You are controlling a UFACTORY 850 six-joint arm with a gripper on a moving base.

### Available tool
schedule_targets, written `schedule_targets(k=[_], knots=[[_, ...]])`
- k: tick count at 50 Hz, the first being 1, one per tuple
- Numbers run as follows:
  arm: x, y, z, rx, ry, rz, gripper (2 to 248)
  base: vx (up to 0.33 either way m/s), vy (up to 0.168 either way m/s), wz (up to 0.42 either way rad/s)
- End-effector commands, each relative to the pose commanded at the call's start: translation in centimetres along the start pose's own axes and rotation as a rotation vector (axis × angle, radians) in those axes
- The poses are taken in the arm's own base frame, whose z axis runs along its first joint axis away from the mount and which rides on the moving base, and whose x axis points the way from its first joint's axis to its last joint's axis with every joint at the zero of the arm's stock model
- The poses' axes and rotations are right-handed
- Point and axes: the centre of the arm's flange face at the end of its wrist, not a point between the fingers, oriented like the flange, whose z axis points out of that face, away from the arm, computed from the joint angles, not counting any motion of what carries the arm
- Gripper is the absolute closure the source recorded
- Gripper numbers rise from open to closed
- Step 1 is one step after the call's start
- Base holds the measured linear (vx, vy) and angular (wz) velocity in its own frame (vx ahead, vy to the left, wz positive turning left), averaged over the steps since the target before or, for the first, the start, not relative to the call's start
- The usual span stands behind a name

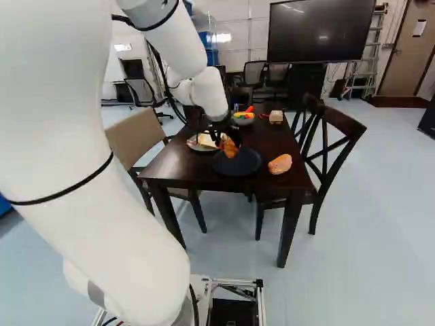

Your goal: Move the croissant to the empty plate

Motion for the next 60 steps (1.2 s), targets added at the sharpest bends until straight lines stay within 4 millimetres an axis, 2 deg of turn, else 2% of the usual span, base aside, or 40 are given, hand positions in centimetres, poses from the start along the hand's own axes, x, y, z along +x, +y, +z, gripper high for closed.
schedule_targets(k=[16,39,51,52,56,57,60], knots=[[0.1,0.2,2.2,-0.002,-0.013,0.004,120,0.000,0.000,0.000],[-1.4,3.0,4.6,-0.027,-0.043,0.056,120,0.000,0.000,0.000],[-1.4,3.0,4.6,-0.027,-0.043,0.056,120,0.000,0.000,0.000],[-1.4,3.0,4.6,-0.027,-0.043,0.056,105,0.000,0.000,0.000],[-1.4,3.0,4.6,-0.027,-0.043,0.056,105,0.000,0.000,0.000],[-1.4,3.0,4.6,-0.027,-0.043,0.056,73,0.000,0.000,0.000],[-1.4,3.0,4.6,-0.027,-0.043,0.056,73,0.000,0.000,0.000]])
